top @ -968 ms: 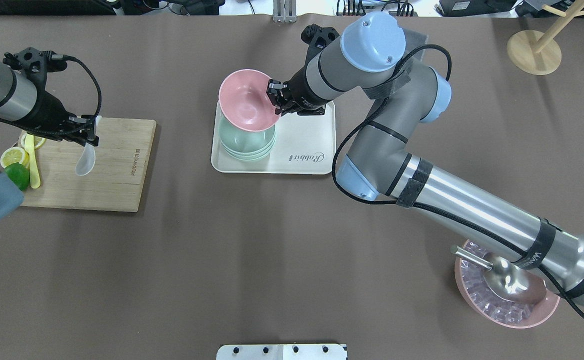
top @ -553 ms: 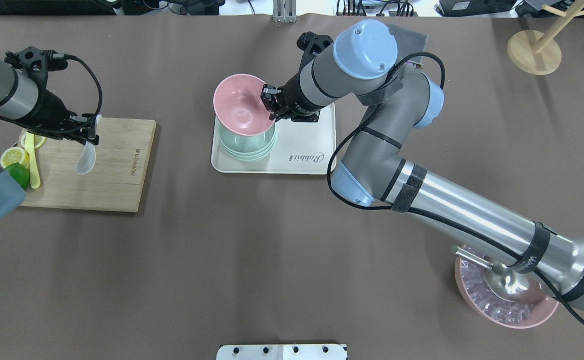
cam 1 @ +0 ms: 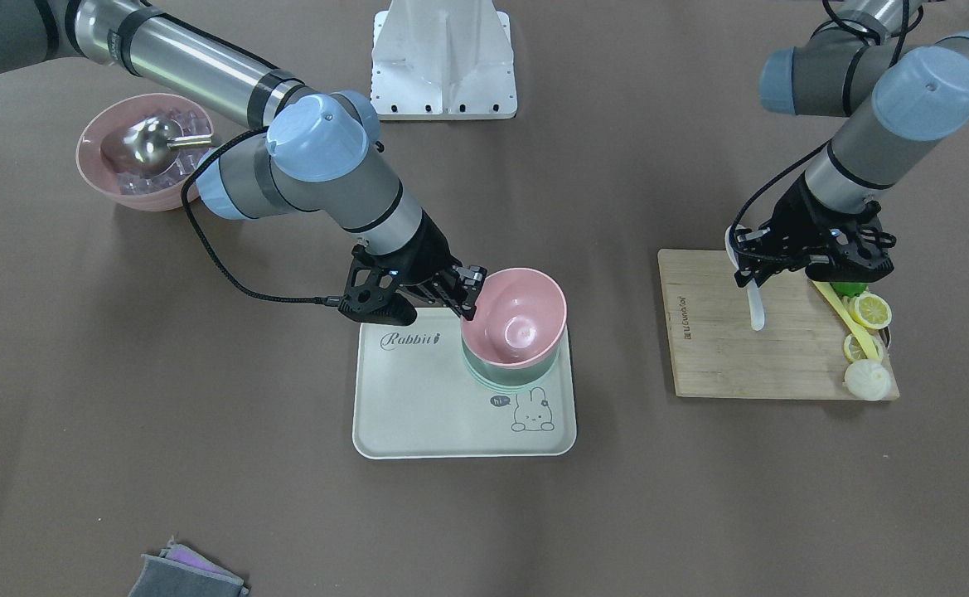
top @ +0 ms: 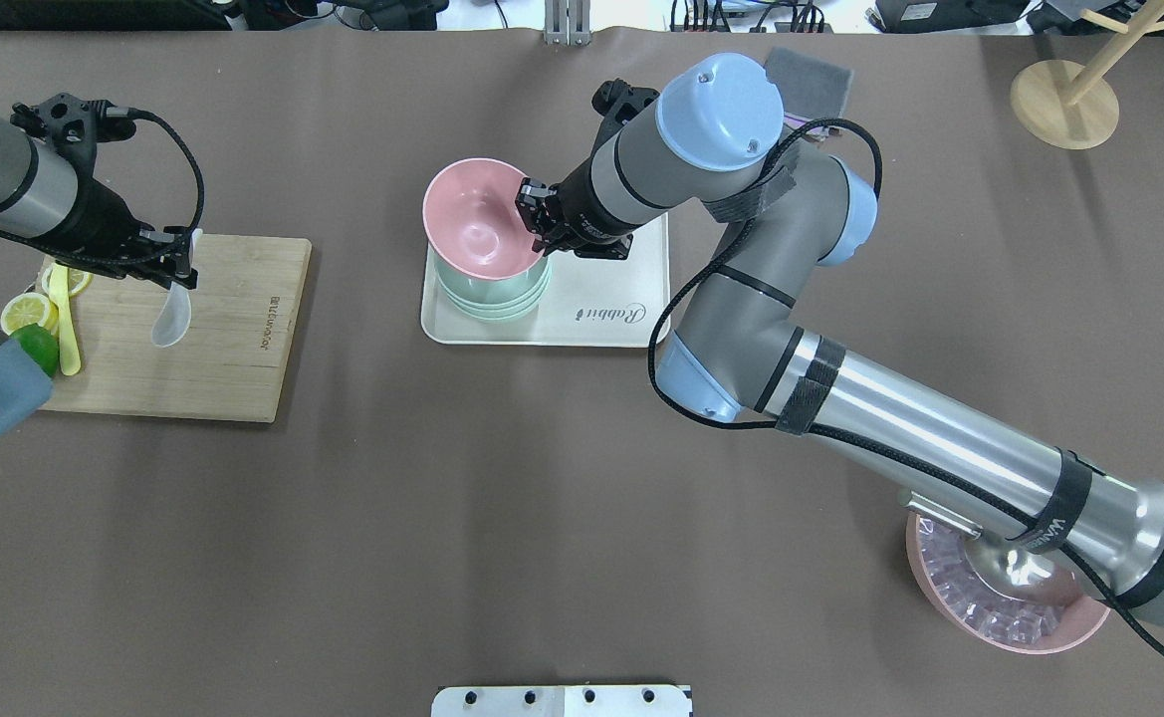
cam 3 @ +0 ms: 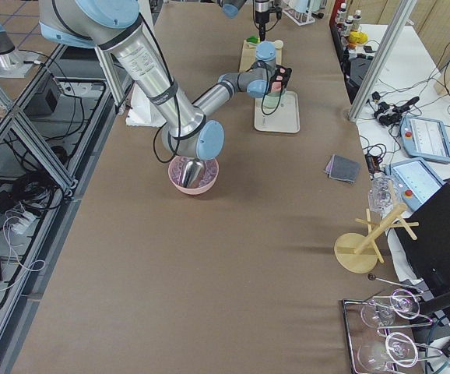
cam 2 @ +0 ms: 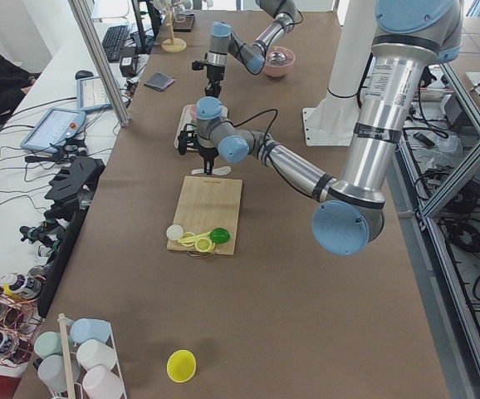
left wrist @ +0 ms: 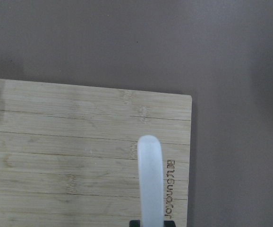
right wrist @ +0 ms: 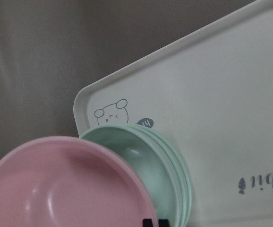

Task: Stack pink bowl on green and place spoon
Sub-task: 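Carry the pink bowl with the right gripper over the green bowl stack, then lower the pink bowl onto the green bowls and open the right gripper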

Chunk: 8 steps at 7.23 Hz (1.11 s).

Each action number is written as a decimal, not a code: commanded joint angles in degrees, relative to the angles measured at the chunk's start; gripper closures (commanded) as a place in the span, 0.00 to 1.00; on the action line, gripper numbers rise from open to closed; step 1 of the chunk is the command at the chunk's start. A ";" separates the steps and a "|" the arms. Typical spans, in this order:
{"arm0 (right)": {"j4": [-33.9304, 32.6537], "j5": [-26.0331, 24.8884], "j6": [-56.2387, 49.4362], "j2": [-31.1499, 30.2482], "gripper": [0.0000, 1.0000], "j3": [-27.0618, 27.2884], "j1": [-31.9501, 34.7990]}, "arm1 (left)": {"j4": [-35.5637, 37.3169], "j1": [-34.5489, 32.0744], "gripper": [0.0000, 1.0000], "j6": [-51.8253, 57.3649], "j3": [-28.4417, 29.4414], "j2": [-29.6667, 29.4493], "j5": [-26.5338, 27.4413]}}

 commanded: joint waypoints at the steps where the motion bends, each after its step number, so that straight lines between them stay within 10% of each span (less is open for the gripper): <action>1: -0.01 -0.12 0.31 0.16 1.00 -0.10 -0.23 | 0.00 0.03 1.00 0.00 0.11 -0.02 0.00; 5: 0.07 -0.38 0.13 -0.36 1.00 -0.10 -0.15 | 0.00 0.03 1.00 0.00 0.11 -0.02 0.00; 6: 0.51 -0.47 -0.04 -0.80 0.23 -0.02 -0.15 | 0.00 0.03 1.00 0.00 0.11 -0.02 0.00; 7: 0.60 -3.17 -0.04 -1.76 0.00 0.59 -0.32 | 0.00 0.03 1.00 0.00 0.11 -0.02 0.00; 8: 0.51 -4.15 0.13 -1.68 0.00 0.60 -0.58 | 0.00 0.03 1.00 0.00 0.11 -0.45 0.00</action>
